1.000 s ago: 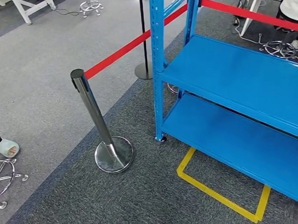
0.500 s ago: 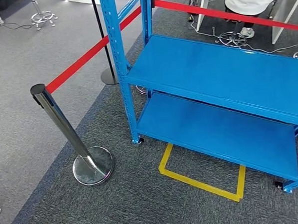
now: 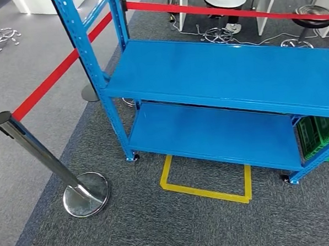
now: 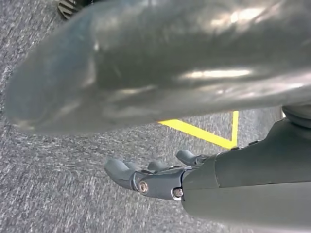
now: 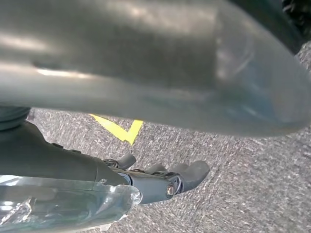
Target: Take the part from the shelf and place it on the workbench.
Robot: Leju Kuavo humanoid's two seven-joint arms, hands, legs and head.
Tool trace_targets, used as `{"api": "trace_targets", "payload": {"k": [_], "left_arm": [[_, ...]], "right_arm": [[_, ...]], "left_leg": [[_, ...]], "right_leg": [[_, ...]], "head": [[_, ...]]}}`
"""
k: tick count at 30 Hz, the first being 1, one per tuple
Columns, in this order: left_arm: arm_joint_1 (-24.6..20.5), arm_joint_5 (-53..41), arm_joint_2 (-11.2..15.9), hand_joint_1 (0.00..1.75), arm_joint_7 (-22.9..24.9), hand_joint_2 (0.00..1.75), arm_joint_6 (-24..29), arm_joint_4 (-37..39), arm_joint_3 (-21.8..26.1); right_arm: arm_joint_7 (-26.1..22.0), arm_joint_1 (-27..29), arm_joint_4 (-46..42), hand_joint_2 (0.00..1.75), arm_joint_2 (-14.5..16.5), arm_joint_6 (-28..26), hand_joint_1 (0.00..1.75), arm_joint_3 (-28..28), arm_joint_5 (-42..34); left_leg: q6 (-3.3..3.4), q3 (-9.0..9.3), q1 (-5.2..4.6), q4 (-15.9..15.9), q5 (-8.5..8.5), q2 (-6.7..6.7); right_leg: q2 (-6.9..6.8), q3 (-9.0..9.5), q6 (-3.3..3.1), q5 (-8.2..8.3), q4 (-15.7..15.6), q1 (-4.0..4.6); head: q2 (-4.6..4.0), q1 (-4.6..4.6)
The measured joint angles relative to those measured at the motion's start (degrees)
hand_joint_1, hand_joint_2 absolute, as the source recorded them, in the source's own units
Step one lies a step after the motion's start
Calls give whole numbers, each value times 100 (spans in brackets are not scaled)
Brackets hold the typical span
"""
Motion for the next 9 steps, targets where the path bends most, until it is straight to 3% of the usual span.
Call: {"api": "trace_targets", "payload": {"k": [1, 3, 5, 6, 7, 9], "left_arm": [[-12, 1, 5, 0, -13, 0, 1, -1, -9], [-35, 6, 8, 0, -41, 0, 2, -1, -23], [-35, 17, 9, 0, -51, 0, 9, -1, -25], [-25, 22, 10, 0, -50, 0, 13, -1, -25], [-17, 25, 11, 0, -48, 0, 16, -1, -26], [-8, 27, 10, 0, -43, 0, 16, -1, -28]], "right_arm": [[11, 3, 0, 0, -2, 5, 0, 1, 4], [17, 9, 0, 0, -7, -8, 0, 0, 10], [32, -9, 0, 0, -8, -48, 0, 0, -19], [60, -20, 0, 0, -8, -73, 0, -1, -53], [95, -20, 0, 0, -7, -93, 0, -4, -89], [145, -8, 0, 0, -7, -114, 0, -10, -141]], "left_leg": [[-25, 5, 5, -8, -7, 42], [-82, -70, 31, 181, -171, -166], [-118, -375, 52, 837, -540, -523], [-122, -581, 54, 1239, -703, -611], [-121, -744, 54, 1531, -773, -650], [-112, -860, 54, 1667, -686, -673]], "right_leg": [[68, -13, -36, 10, -5, -4], [201, -24, -107, 46, -29, -26], [348, -38, -156, 73, -44, -41], [433, -48, -167, 80, -44, -41], [519, -52, -171, 84, -44, -41], [642, -53, -167, 89, -43, -41]], "head": [[0, 0], [0, -13], [0, -31], [0, -35], [0, -36], [0, -38]]}}
